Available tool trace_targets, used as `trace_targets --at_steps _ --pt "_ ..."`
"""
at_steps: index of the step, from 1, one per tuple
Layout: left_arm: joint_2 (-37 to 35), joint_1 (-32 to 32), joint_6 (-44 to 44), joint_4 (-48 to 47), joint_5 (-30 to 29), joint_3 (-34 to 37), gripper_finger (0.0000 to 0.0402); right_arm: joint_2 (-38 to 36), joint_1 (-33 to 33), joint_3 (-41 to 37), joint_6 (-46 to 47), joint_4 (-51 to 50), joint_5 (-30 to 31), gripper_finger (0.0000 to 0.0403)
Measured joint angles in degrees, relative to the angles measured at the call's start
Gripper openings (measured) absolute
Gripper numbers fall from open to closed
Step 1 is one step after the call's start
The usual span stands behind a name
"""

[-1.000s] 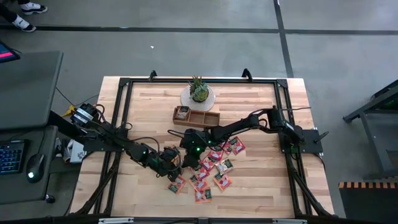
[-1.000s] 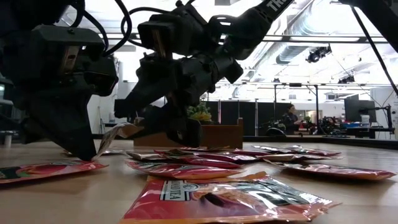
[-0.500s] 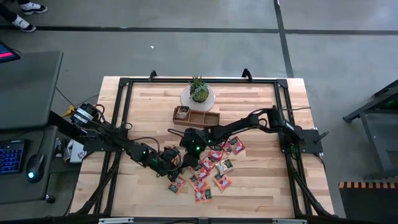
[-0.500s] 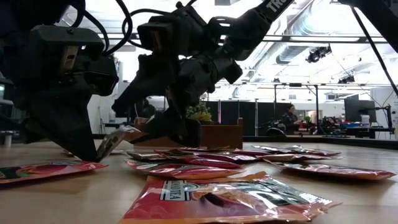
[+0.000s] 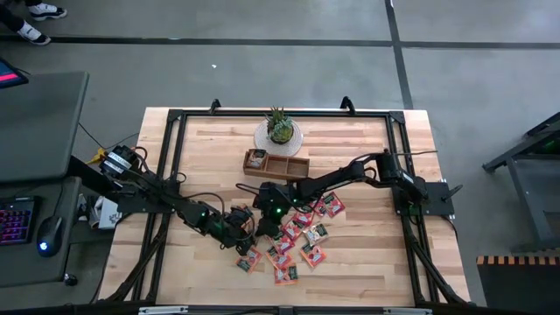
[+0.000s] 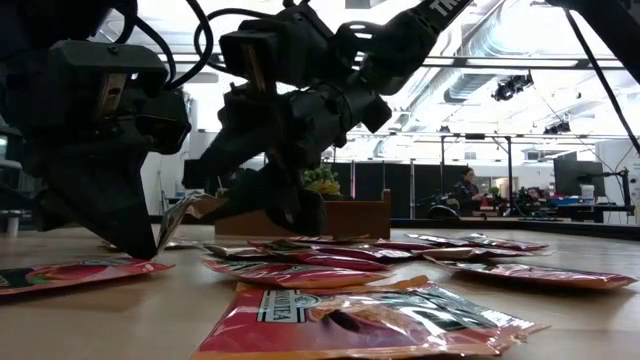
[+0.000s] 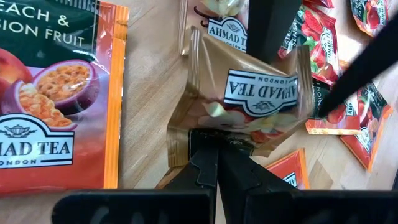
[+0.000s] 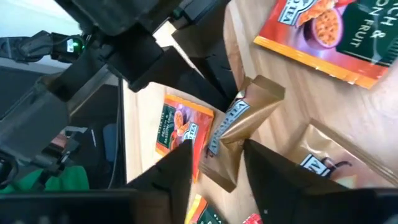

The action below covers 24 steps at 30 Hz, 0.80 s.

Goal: Pick & Place Tea
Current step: Put the left brown tea bag into the left section of the wooden organizer

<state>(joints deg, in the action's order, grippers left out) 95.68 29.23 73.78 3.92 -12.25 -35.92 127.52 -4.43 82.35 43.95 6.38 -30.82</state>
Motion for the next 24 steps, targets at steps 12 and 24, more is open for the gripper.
trace_targets --at_steps 12,24 --pt "0.00 0.00 0.17 0.00 0.00 0.00 0.0000 0.00 1.05 0.00 -0.03 -0.98 0.28 0.0007" --pt "-6.12 -0.06 -0.49 -5.34 -2.74 0.35 0.0000 -3.93 1.06 -0.02 -4.72 -9.17 5.00 0.0001"
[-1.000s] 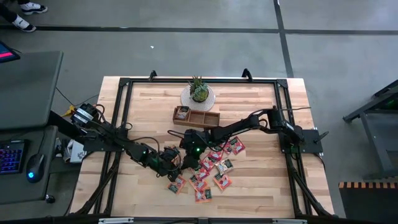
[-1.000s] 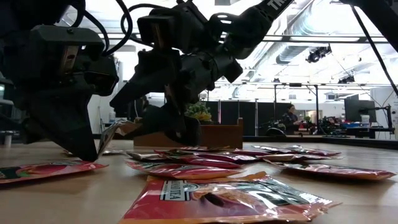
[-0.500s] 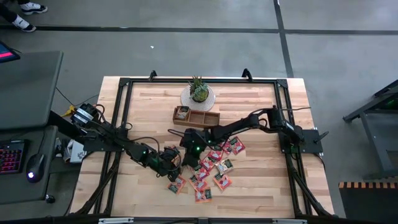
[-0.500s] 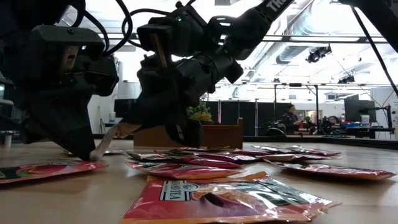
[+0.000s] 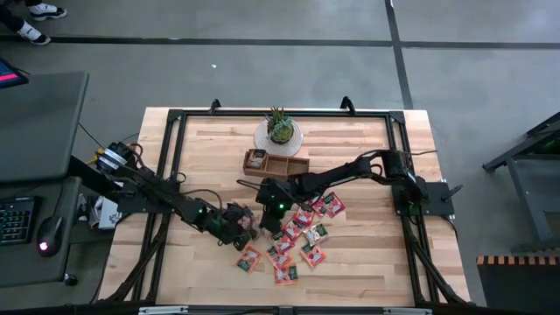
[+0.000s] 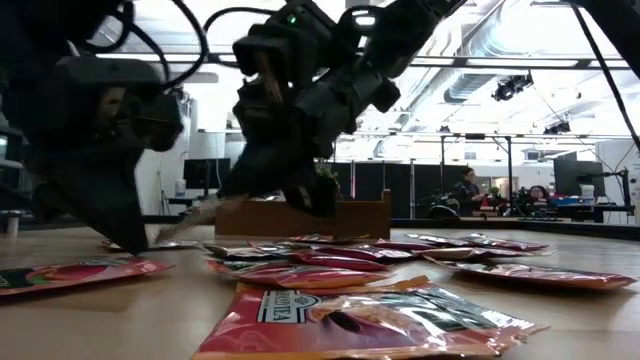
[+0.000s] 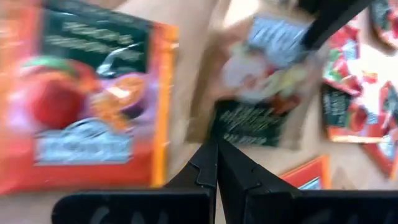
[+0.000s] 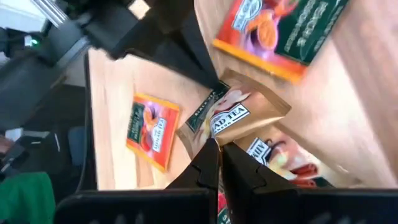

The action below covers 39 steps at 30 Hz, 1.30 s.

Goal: Pick & Place Tea
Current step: Put the left brown tea bag into the left section of the wooden organizer

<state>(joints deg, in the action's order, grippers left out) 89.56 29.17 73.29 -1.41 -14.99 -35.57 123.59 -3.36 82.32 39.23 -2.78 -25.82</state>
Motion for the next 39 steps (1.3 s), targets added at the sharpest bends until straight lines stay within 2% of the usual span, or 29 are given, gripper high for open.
trace_targets --at_steps 6,9,20,26,29,32,36,39 --pt "-7.73 0.04 1.60 -11.92 -3.05 0.04 0.0000 -3.65 -0.12 0.02 -2.44 -1.70 4.62 0.0001" --pt "-11.76 0.06 1.95 -15.26 -5.42 0.00 0.0000 -5.94 -0.58 0.00 -4.94 -1.97 9.99 0.0000" --pt "-29.96 0.06 -0.21 -18.28 -20.59 -0.20 0.0000 -15.91 -2.82 0.00 -13.09 -3.37 42.18 0.0000" --pt "-41.94 0.06 -6.18 -19.52 -31.29 -0.20 0.0000 -22.54 -2.77 0.00 -17.80 -1.49 54.50 0.0000" --pt "-47.05 0.04 -10.56 -18.08 -36.40 -0.27 0.0000 -25.12 -3.18 0.02 -21.18 3.60 60.32 0.0000" --pt "-50.60 0.04 -16.14 -14.07 -40.98 -0.27 0.0000 -26.40 -3.81 0.02 -27.17 12.84 63.11 0.0000" --pt "-53.98 -0.10 -27.53 -3.73 -45.58 -0.27 0.0000 -26.62 -4.01 0.02 -36.61 29.78 62.93 0.0000" --pt "-54.87 -2.10 -38.91 8.56 -43.05 -0.31 0.0000 -26.20 -4.19 0.02 -43.41 40.79 60.65 0.0000"
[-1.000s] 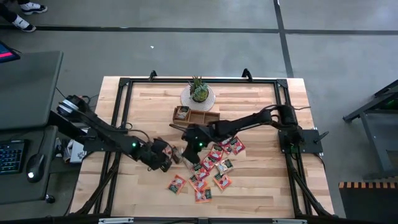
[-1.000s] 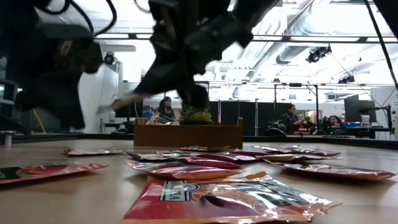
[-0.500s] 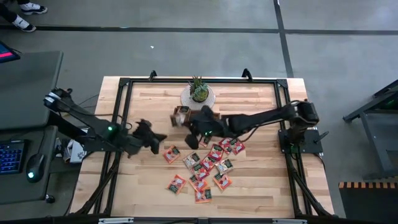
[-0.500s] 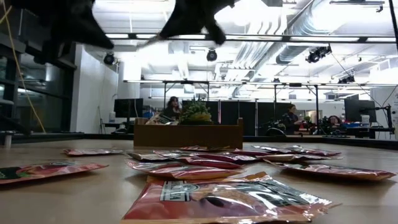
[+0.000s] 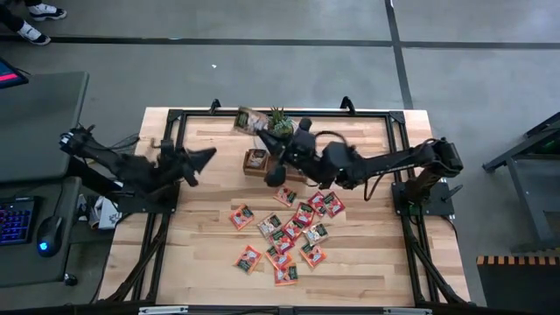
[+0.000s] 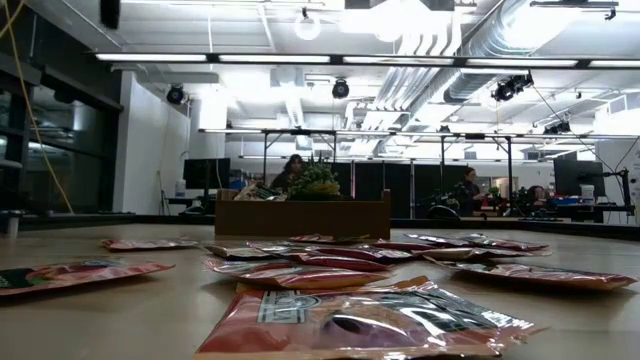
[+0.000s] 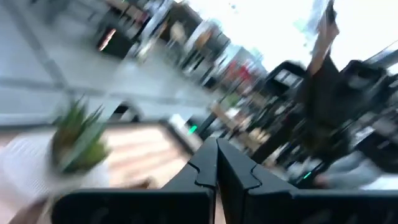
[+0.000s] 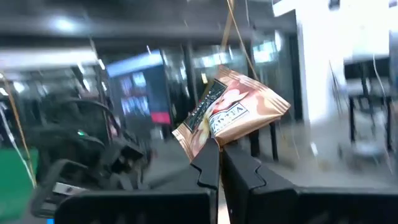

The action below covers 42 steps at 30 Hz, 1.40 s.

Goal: Pick & Place Tea
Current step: Put the left brown tea bag into the left section of the wooden organizer

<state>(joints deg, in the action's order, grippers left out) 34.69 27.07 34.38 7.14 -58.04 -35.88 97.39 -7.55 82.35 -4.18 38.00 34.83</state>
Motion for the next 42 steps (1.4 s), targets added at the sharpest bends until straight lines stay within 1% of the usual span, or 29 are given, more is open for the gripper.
trace_targets --at_steps 2,4,6,9,13,20,22,25,28,30,33,36,38,42 --pt "0.02 -2.55 -7.26 9.34 5.54 0.00 0.0000 0.06 0.06 0.00 -2.45 4.09 -2.40 0.0000" --pt "0.07 -5.38 -12.01 17.51 13.19 -0.01 0.0000 0.06 0.27 0.00 -3.83 6.17 -3.45 0.0000" --pt "0.21 -8.43 -13.58 21.00 19.27 -1.07 0.0003 0.06 0.35 0.00 -5.89 7.49 -3.66 0.0000" --pt "1.34 -12.84 -13.56 19.97 26.07 -4.22 0.0020 0.10 0.28 0.00 -8.11 9.40 -4.41 0.0000" --pt "4.10 -17.47 -13.08 16.48 35.72 -9.79 0.0066 0.10 0.28 0.00 -8.77 11.20 -5.24 0.0000" --pt "12.29 -22.93 -12.87 6.10 45.77 -21.77 0.0162 0.12 0.26 0.00 -8.37 11.21 -7.19 0.0000" --pt "14.05 -24.36 -12.65 -0.87 47.28 -26.45 0.0180 -0.10 0.22 0.00 -7.86 10.34 -8.36 0.0000" --pt "16.87 -26.18 -12.84 -13.96 48.23 -34.80 0.0198 -0.73 -0.38 -0.01 -8.23 9.00 -7.91 0.0000" --pt "20.51 -27.16 -13.29 -23.23 50.27 -42.90 0.0205 -1.56 -0.94 -0.02 -9.53 7.05 -7.74 0.0000" --pt "22.39 -27.58 -14.36 -28.74 50.64 -47.27 0.0206 -1.87 -1.23 0.00 -9.77 6.41 -7.72 0.0000" --pt "25.67 -27.48 -14.94 -32.06 51.09 -52.37 0.0206 -1.96 -1.20 0.00 -9.69 4.64 -7.88 0.0000" --pt "28.16 -27.50 -15.38 -34.17 52.02 -55.37 0.0206 -1.96 -1.18 0.00 -9.58 4.30 -7.93 0.0000" --pt "30.02 -27.46 -15.88 -34.27 53.13 -56.57 0.0206 -1.97 -1.18 0.00 -9.34 4.30 -8.28 0.0000" --pt "31.80 -27.45 -15.92 -36.97 52.96 -57.11 0.0206 -1.98 -1.21 0.00 -9.30 4.24 -8.49 0.0000"
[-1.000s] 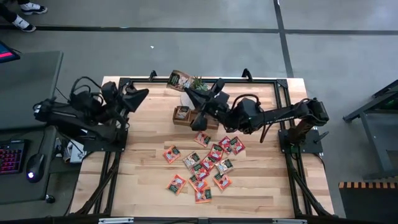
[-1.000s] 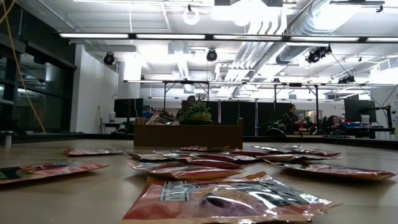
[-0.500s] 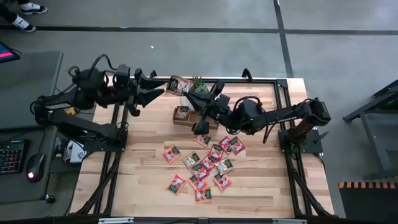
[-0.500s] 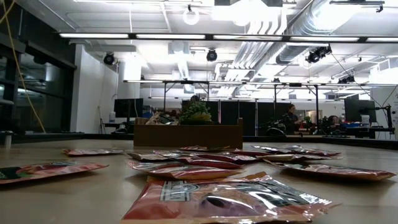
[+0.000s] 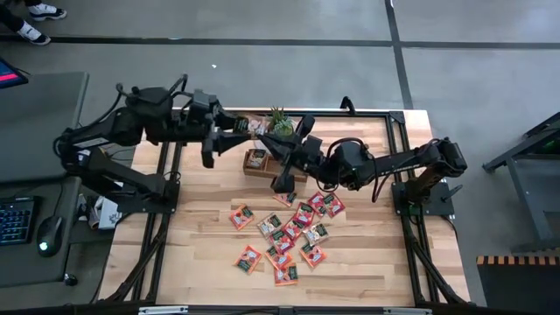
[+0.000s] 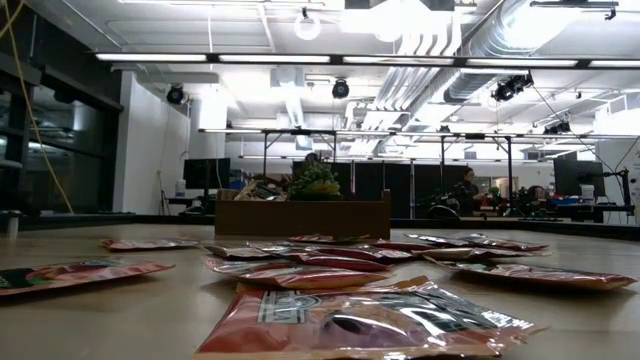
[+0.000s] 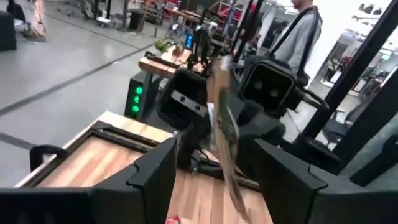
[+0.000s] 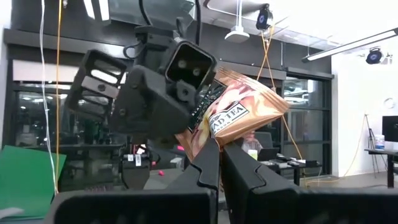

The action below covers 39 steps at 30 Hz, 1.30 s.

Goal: Pick & Place Tea
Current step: Put the left brown tea bag into the left section of the wooden organizer

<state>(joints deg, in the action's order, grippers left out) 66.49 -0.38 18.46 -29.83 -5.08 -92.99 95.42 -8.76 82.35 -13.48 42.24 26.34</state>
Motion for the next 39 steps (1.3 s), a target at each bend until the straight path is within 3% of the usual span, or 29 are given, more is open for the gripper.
trace_targets --at_steps 5,12,22,39 --pt "0.97 0.00 -0.13 0.01 -1.79 -0.11 0.0202 -0.02 -0.02 0.00 1.04 -0.49 -1.22 0.0000" --pt "0.26 0.00 -1.25 -0.01 -2.32 -0.11 0.0145 -0.07 -0.30 0.00 1.17 -2.03 -1.39 0.0000" --pt "-1.65 0.00 -3.21 0.12 -1.95 -0.11 0.0009 -0.07 -0.36 0.00 1.44 -3.99 -1.85 0.0000" --pt "-2.44 0.02 -3.21 -2.70 0.31 -0.05 0.0000 -0.07 -0.34 -0.02 3.02 -6.36 -4.55 0.0011"
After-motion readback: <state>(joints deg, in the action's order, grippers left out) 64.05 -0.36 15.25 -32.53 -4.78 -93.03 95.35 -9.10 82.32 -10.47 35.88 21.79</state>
